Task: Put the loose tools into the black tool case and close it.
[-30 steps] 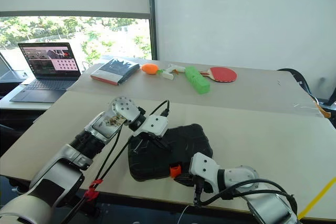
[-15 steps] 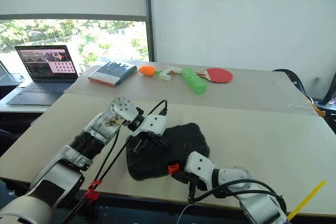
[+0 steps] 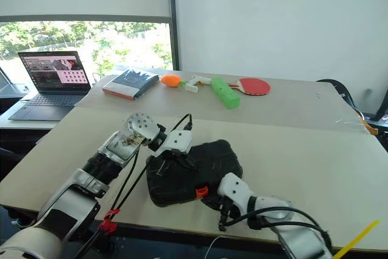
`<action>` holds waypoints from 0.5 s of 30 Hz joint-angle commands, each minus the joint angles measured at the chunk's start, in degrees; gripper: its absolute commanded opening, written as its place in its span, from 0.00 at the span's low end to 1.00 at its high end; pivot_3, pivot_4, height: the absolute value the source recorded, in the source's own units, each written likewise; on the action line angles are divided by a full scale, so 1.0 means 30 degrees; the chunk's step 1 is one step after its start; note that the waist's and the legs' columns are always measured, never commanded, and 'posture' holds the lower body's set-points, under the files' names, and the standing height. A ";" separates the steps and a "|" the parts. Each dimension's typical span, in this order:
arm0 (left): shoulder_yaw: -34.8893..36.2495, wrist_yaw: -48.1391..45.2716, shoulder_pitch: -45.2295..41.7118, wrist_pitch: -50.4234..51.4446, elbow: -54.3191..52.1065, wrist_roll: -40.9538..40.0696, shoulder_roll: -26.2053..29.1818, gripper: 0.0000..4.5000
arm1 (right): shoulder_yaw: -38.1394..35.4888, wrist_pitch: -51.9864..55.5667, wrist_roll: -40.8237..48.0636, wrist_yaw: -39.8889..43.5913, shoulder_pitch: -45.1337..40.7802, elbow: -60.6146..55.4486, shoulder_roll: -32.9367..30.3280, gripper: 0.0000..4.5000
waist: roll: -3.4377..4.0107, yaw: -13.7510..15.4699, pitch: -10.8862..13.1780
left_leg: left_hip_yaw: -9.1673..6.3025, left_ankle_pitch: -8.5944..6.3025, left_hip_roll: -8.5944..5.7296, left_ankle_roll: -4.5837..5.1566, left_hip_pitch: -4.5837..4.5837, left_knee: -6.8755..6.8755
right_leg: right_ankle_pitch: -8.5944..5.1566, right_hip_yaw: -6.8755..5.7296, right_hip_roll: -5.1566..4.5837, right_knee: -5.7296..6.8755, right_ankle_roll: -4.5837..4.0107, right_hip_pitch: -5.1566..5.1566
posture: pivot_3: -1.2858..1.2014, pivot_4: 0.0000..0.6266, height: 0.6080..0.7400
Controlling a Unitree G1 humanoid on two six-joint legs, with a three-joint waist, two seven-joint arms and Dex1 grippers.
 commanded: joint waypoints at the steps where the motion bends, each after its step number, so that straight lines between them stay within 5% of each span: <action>1: 0.1988 0.0041 0.0386 0.2864 -0.1040 -0.1316 0.1625 0.29 | -0.4529 0.1775 0.3851 0.1483 0.0339 -0.1248 -0.1614 0.40 | 0.0000 -0.0079 0.0017 | -0.0012 0.0000 0.0000 0.0000 -0.0005 -0.0007 | -0.0003 -0.0002 0.0000 -0.0001 -0.0001 -0.0006 | 0.52 0.24 0.97; 2: 0.2950 0.0053 0.0784 0.3748 -0.1955 -0.1940 0.2554 0.41 | -0.6280 0.2399 0.5078 0.2032 0.0170 -0.0899 -0.2354 0.52 | 0.0020 -0.0209 0.0051 | -0.0039 -0.0002 0.0004 0.0002 -0.0012 -0.0021 | -0.0008 -0.0002 0.0007 -0.0004 -0.0012 -0.0019 | 0.52 0.24 0.97; 4: 0.4261 0.0146 0.1605 0.5159 -0.3514 -0.2913 0.3977 0.50 | -0.8421 0.3169 0.6588 0.2824 -0.0194 -0.0069 -0.3529 0.62 | 0.0045 -0.0438 0.0097 | -0.0055 -0.0003 0.0014 0.0003 -0.0025 -0.0040 | -0.0006 0.0027 0.0018 0.0008 -0.0024 -0.0068 | 0.52 0.24 0.97; 9: 0.8469 0.0308 0.5197 0.9130 -0.7955 -0.5966 0.8342 0.88 | -1.1301 0.4026 0.8430 0.5581 -0.0885 0.2791 -0.6633 1.00 | 0.0052 -0.0479 0.0127 | -0.0086 -0.0002 0.0021 0.0002 -0.0023 -0.0166 | -0.0029 0.0003 0.0009 0.0011 -0.0062 -0.0120 | 0.52 0.24 0.97; 10: 0.9143 0.0513 0.5718 0.9742 -0.8436 -0.6467 0.8922 1.00 | -1.1439 0.3983 0.8525 0.6096 -0.0912 0.3259 -0.7028 1.00 | 0.0050 -0.0438 0.0129 | -0.0088 -0.0003 0.0027 0.0002 -0.0021 -0.0181 | -0.0040 -0.0005 0.0009 0.0007 -0.0071 -0.0123 | 0.52 0.24 0.97; 15: 1.2644 0.1511 0.8062 1.1451 -0.9383 -0.8266 1.1092 1.00 | -1.1054 0.3658 0.8477 0.7232 -0.1668 0.5188 -0.7951 1.00 | 0.0045 -0.0062 0.0141 | -0.0059 -0.0003 0.0003 0.0001 -0.0066 -0.0201 | -0.0053 -0.0009 -0.0034 -0.0007 -0.0060 -0.0179 | 0.52 0.24 0.97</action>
